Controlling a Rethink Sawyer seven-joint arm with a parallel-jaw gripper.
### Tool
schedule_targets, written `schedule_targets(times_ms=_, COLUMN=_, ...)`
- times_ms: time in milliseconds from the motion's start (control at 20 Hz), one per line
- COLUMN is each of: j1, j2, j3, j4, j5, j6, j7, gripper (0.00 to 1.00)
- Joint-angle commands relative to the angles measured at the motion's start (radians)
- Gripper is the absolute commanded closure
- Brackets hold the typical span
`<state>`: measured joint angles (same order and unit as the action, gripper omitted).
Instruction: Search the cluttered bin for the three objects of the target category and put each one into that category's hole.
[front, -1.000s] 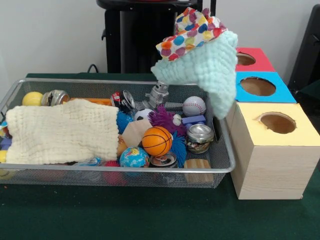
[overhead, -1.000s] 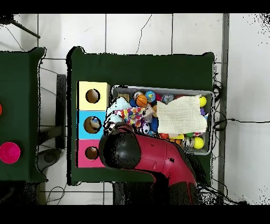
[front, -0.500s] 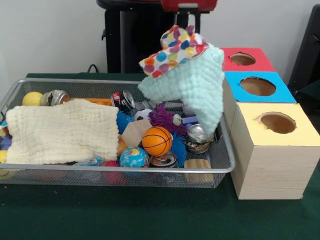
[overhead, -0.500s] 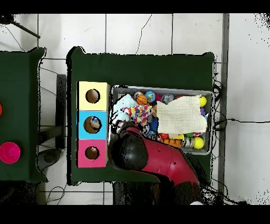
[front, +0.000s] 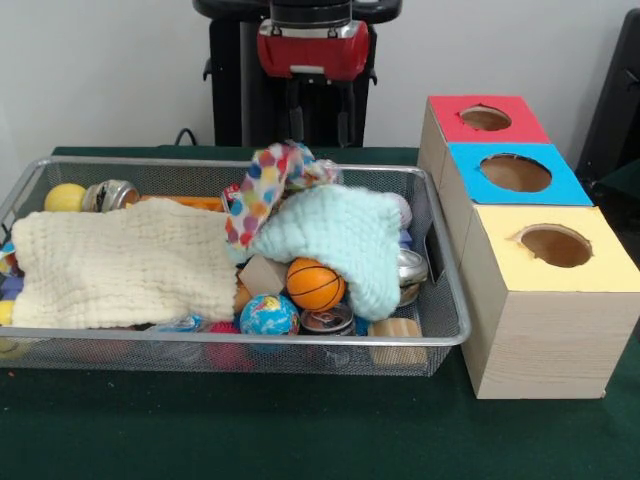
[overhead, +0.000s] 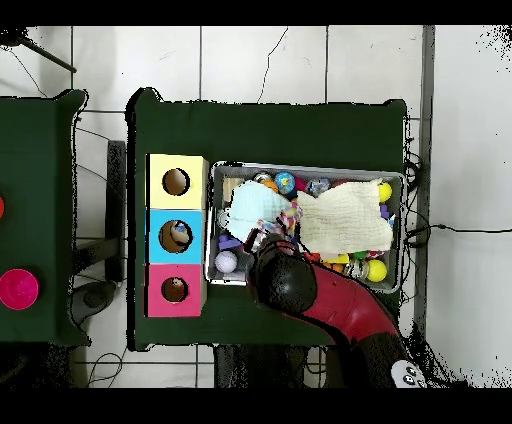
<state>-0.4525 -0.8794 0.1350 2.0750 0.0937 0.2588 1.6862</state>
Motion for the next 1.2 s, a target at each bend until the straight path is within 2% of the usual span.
schedule_targets(times_ms=50, j1=-0.019, j2=0.039, j3=0.094, j4=0.010, j5=-0.038, j6=-0.027, j7=0.086, gripper=0.00)
schedule_targets(times_ms=300, j1=-0.019, j2=0.039, j3=0.096, j4=0.007, j5=-0.038, j6=-0.040, j7=0.093, gripper=0.00)
schedule_targets(times_ms=400, j1=0.013, j2=0.030, j3=0.066, j4=0.000, j5=-0.051, j6=-0.071, j7=0.109, gripper=0.00)
schedule_targets(times_ms=450, j1=0.012, j2=0.031, j3=0.077, j4=0.008, j5=-0.038, j6=-0.082, j7=0.126, gripper=0.00)
schedule_targets(times_ms=600, j1=0.038, j2=0.062, j3=0.058, j4=-0.014, j5=-0.030, j6=-0.064, j7=0.136, gripper=0.00)
schedule_targets(times_ms=800, j1=0.006, j2=0.086, j3=0.074, j4=-0.007, j5=-0.053, j6=-0.088, j7=0.108, gripper=0.00)
schedule_targets(times_ms=1050, j1=-0.080, j2=0.079, j3=0.095, j4=-0.010, j5=-0.079, j6=-0.030, j7=0.045, gripper=0.00)
schedule_targets(times_ms=1100, j1=-0.087, j2=0.095, j3=0.090, j4=-0.024, j5=-0.080, j6=-0.004, j7=0.037, gripper=0.00)
schedule_targets(times_ms=1200, j1=-0.110, j2=0.138, j3=0.103, j4=-0.045, j5=-0.098, j6=-0.020, j7=0.024, gripper=0.00)
